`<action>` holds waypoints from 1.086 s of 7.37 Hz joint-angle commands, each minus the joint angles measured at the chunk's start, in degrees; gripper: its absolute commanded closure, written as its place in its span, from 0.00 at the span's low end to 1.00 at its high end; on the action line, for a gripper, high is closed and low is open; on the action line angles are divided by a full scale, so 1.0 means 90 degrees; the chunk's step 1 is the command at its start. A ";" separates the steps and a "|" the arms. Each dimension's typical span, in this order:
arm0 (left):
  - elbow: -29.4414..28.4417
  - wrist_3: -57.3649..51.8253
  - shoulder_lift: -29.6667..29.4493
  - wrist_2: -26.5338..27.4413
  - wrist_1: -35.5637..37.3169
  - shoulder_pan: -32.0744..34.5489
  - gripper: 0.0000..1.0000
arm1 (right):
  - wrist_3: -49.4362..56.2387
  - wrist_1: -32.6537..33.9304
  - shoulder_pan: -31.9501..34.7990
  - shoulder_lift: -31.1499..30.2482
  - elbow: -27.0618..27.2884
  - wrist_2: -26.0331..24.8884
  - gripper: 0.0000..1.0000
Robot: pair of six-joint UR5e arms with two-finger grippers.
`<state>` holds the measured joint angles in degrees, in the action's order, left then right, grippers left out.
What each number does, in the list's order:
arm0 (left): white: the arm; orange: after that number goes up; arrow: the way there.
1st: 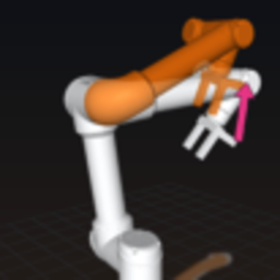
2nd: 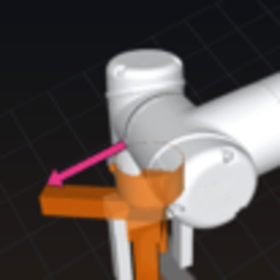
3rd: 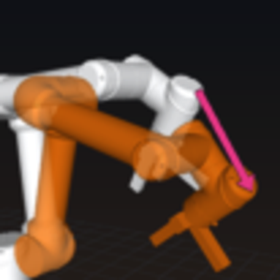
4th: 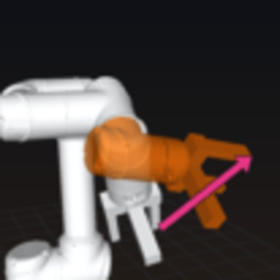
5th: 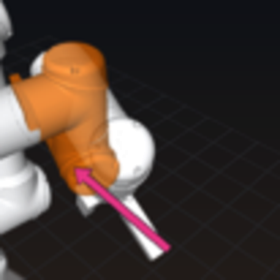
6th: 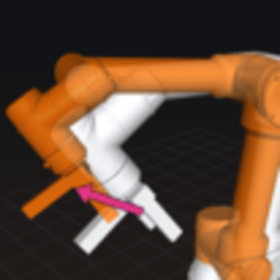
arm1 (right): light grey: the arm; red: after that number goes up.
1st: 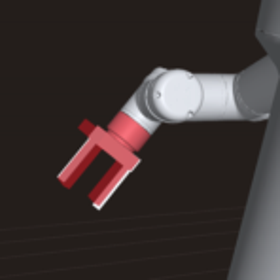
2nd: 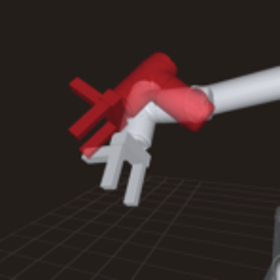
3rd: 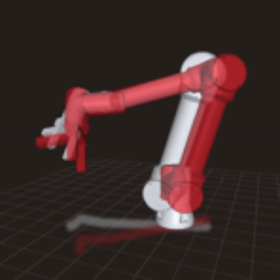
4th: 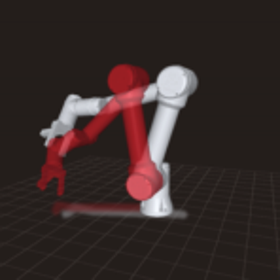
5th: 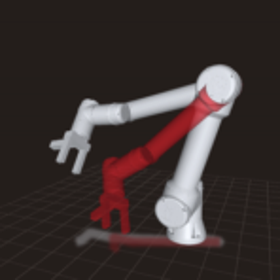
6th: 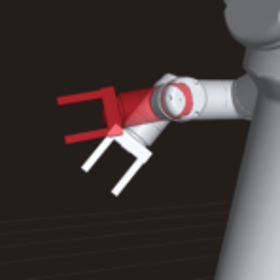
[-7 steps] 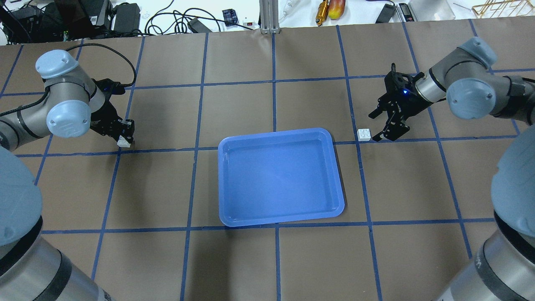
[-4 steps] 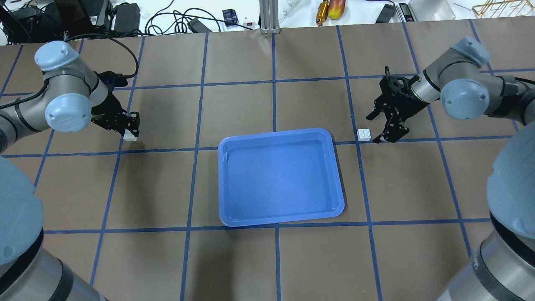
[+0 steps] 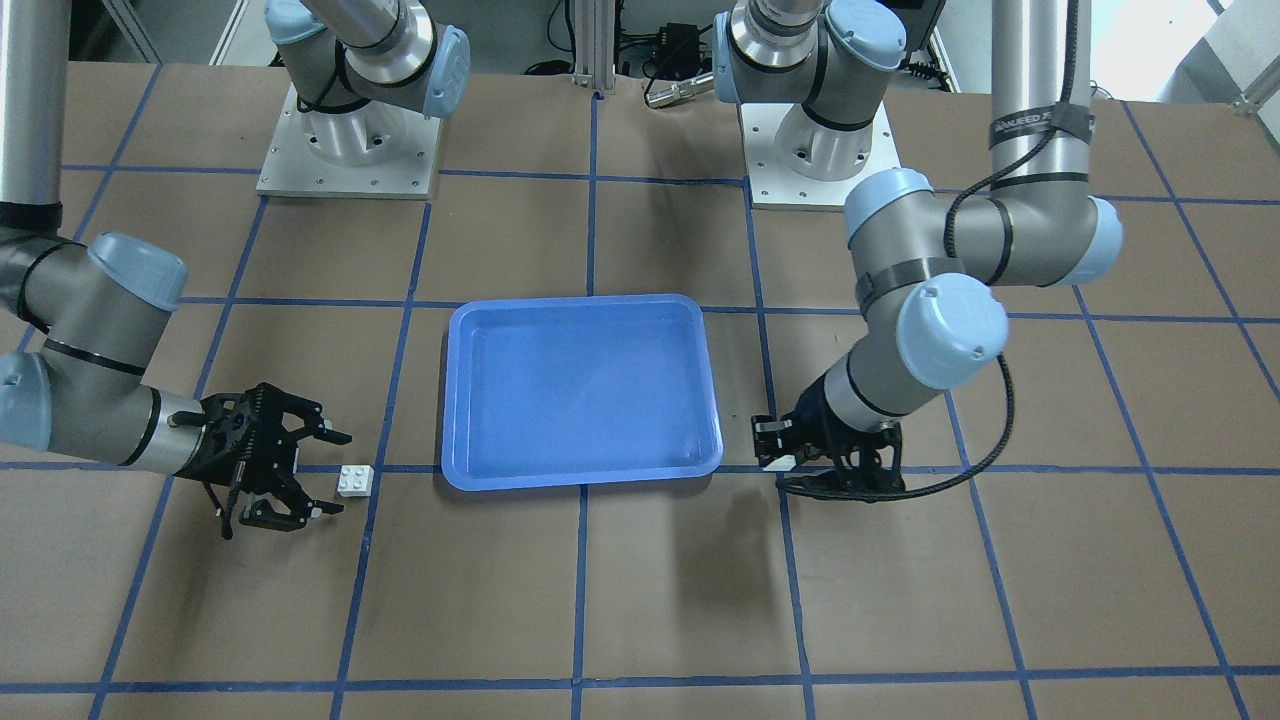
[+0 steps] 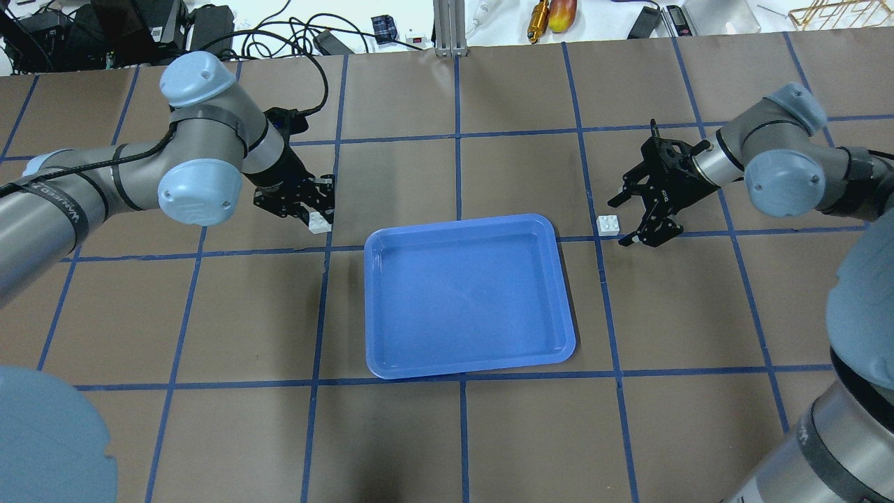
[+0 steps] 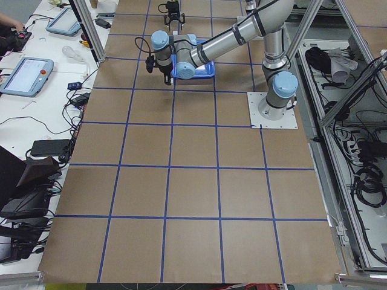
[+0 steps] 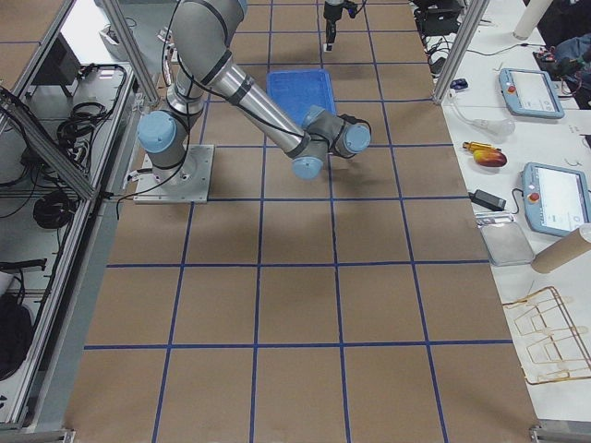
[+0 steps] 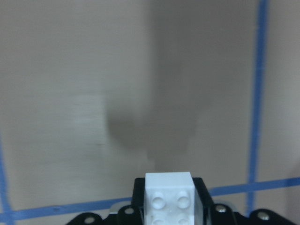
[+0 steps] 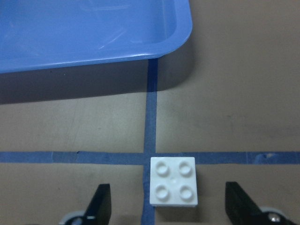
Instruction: Assemble white blocks and place on blue tray
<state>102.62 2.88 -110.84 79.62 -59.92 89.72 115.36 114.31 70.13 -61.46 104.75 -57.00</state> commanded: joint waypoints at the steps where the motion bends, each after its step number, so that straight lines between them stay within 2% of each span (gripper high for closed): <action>1: 0.0014 0.1558 0.0020 0.0000 0.0163 0.1363 0.93 | 0.0014 -0.0034 -0.0340 0.0032 0.0069 0.0413 0.13; 3: 0.0044 0.2497 -0.0223 0.0050 0.0456 0.1992 0.93 | -0.0044 -0.0015 -0.0322 0.0061 0.0089 0.0464 0.13; 4: 0.0044 0.2560 -0.0243 0.0069 0.0505 0.2207 0.93 | -0.0035 -0.0025 -0.0322 0.0061 0.0089 0.0455 0.21; 7: 0.0082 0.2843 -0.0604 0.0496 0.0564 0.2609 0.93 | -0.0006 0.0024 -0.0273 0.0061 0.0372 0.0454 0.21; 8: 0.0179 0.2863 -0.0634 0.0499 0.0593 0.2629 0.90 | 0.0004 0.0024 -0.0273 0.0061 0.0372 0.0464 0.21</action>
<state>103.49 28.22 -115.87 83.35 -54.85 112.73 115.23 114.44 67.59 -60.90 107.72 -52.89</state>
